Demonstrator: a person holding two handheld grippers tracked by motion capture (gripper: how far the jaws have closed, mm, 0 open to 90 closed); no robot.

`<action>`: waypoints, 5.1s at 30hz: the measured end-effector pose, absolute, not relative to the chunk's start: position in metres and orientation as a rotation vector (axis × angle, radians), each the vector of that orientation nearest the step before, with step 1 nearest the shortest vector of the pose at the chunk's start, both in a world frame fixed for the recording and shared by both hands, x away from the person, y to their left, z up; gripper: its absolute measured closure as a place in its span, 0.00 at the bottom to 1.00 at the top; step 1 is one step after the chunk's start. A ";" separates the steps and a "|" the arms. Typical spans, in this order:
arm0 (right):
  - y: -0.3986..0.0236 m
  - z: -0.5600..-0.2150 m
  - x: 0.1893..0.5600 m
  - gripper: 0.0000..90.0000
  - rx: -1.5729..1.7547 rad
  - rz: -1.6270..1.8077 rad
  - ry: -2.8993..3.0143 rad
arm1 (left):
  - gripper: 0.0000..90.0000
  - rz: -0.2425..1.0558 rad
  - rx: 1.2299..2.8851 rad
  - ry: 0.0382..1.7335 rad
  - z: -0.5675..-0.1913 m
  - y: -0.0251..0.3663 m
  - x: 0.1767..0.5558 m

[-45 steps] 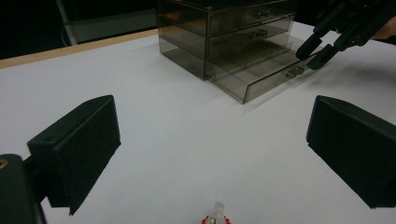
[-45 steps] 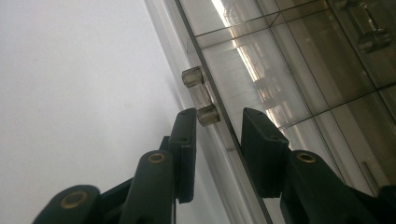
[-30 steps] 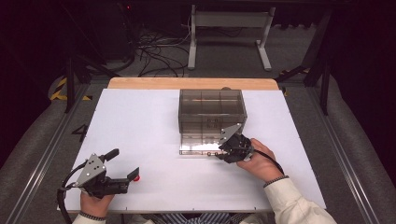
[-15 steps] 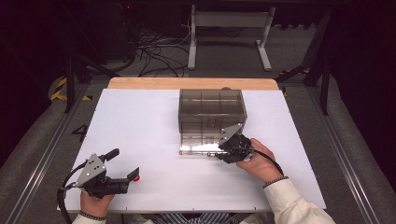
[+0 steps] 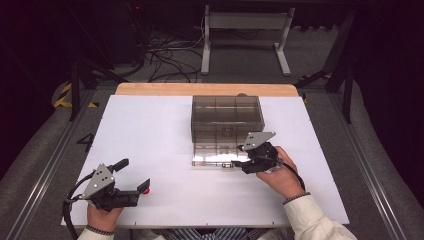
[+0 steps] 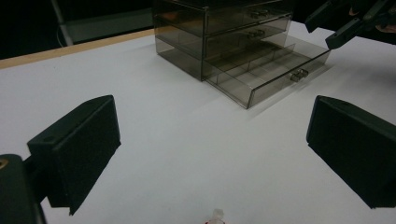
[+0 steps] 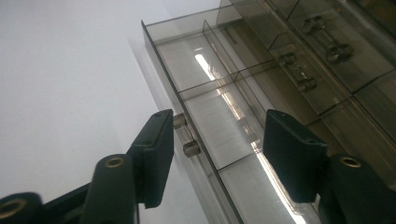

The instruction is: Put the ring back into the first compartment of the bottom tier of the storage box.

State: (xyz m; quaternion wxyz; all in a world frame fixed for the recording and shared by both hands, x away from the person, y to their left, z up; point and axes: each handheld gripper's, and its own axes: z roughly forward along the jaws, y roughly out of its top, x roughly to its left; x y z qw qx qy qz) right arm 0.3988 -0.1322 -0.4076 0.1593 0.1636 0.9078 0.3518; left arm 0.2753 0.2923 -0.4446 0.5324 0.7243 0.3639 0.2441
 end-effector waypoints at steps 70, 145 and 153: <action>-0.250 -0.469 0.344 0.00 0.848 1.401 2.352 | 0.06 0.585 1.782 0.890 -0.442 0.296 0.274; -0.249 -0.470 0.345 0.01 0.838 1.390 2.368 | 0.95 0.372 2.162 0.975 -0.450 0.285 0.283; -0.249 -0.470 0.345 0.01 0.842 1.385 2.366 | 0.95 0.403 2.161 0.935 -0.444 0.278 0.290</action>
